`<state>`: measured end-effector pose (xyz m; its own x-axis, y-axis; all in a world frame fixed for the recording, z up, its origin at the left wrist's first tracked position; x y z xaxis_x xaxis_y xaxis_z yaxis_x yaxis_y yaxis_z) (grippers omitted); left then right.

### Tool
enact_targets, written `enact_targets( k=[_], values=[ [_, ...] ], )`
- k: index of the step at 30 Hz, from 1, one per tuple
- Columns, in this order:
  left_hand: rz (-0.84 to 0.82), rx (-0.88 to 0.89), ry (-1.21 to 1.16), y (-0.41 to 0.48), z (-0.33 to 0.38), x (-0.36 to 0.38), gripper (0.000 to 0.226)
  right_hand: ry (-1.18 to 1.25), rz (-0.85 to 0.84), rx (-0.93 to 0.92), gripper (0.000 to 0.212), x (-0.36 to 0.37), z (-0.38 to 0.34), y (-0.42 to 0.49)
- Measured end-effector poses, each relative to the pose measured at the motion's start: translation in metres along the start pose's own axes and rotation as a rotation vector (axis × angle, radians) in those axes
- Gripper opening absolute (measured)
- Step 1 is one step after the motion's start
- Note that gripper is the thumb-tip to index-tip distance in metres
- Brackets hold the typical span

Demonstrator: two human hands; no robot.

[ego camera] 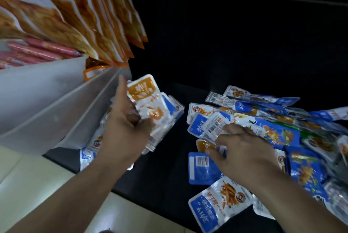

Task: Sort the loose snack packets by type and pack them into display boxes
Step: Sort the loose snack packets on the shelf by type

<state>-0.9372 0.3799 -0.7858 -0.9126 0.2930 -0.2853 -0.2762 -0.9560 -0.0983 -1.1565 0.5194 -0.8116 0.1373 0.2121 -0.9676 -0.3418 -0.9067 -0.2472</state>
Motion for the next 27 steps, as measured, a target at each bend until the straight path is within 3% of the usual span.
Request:
enact_targets(
  k=[2,5,6,7,10,12,16,20,27],
  values=[
    [0.066,0.086,0.217,0.013,0.005,-0.019,0.111,-0.011,0.003,-0.011,0.058,0.001,-0.003,0.001],
    [0.177,0.169,0.859,0.013,0.015,-0.027,0.093,-0.053,-0.009,-0.028,0.067,0.005,-0.006,0.003],
    [0.175,0.241,0.922,0.007,0.022,-0.017,0.086,-0.058,-0.014,-0.025,0.068,0.005,-0.005,0.003],
    [0.127,0.347,0.913,0.001,0.029,-0.001,0.077,-0.053,-0.006,-0.024,0.066,0.005,-0.004,0.004],
    [-0.220,0.580,0.776,-0.009,0.026,0.069,0.058,-0.016,0.075,-0.037,0.054,0.004,0.000,0.004],
    [-0.434,0.510,0.811,-0.001,0.015,0.113,0.066,0.019,0.104,-0.046,0.045,0.009,0.004,0.003],
    [-0.690,0.277,1.004,0.039,-0.006,0.157,0.106,0.077,0.212,-0.024,0.035,0.015,0.024,-0.002],
    [-0.680,0.260,1.038,0.055,-0.003,0.162,0.111,0.055,0.306,0.040,0.028,0.019,0.043,-0.009],
    [-0.685,0.207,1.070,0.046,-0.001,0.161,0.068,0.017,0.361,0.079,0.041,0.019,0.061,-0.011]
  ],
)
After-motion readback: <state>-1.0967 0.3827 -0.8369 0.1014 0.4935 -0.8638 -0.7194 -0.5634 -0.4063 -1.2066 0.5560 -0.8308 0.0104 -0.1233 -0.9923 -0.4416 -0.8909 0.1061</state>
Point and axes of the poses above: each hand's wrist, its own y-axis towards the middle knuckle, its own x-axis out of the palm, z = x × y, the point moved 8 cm from there along y, towards the middle knuckle, and after that the axes turned 6 degrees about -y, right-handed, at the moved point
